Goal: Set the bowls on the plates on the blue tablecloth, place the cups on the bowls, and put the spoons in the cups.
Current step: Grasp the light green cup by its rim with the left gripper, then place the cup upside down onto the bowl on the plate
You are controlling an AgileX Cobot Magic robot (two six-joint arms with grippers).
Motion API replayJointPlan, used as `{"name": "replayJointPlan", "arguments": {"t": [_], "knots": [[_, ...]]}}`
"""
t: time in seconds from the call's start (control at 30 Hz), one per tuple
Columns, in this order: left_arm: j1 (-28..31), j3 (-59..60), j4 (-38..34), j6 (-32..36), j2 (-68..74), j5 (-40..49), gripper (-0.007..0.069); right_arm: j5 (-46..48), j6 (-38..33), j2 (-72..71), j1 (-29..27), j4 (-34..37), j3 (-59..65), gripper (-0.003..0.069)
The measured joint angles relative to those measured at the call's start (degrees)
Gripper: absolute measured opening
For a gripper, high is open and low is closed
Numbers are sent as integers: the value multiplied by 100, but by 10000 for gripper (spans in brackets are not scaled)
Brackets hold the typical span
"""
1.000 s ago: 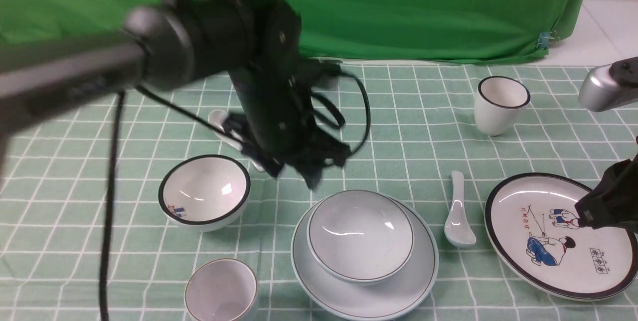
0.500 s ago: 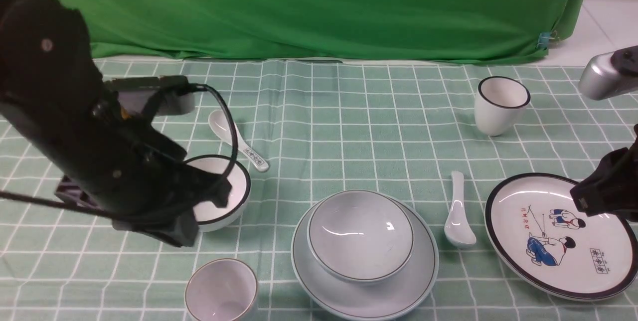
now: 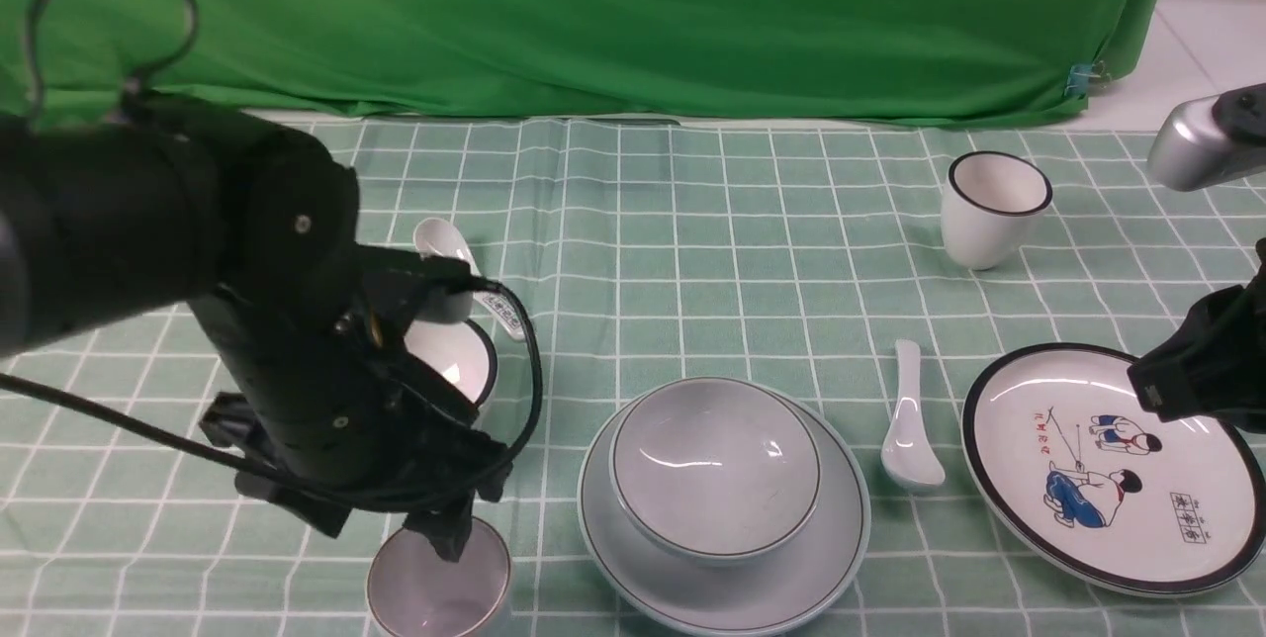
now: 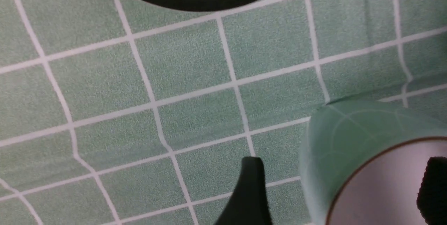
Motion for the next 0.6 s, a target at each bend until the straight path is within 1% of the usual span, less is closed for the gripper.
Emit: {"name": "replayJointPlan", "arguments": {"t": [0.07,0.13,0.2,0.23,0.3,0.4,0.47,0.53,0.57,0.6], "knots": [[0,0,-39,0,72,41,580,0,0,0,0,0,0,95],[0,40,-87,0,137,56,547,0,0,0,0,0,0,99],[0,203,-98,0,149,56,463,0,0,0,0,0,0,102],[0,283,-100,5,149,30,404,0,0,0,0,0,0,105],[0,357,-105,46,149,3,313,0,0,0,0,0,0,106],[0,341,-105,163,149,3,125,0,0,0,0,0,0,108],[0,204,-97,222,155,29,57,0,0,0,0,0,0,110],[0,-281,-83,261,180,283,30,0,0,0,0,5,0,115],[0,-333,-83,268,180,310,30,0,0,0,0,5,0,115],[0,-808,-83,282,187,524,29,0,0,0,0,5,0,117]]}}
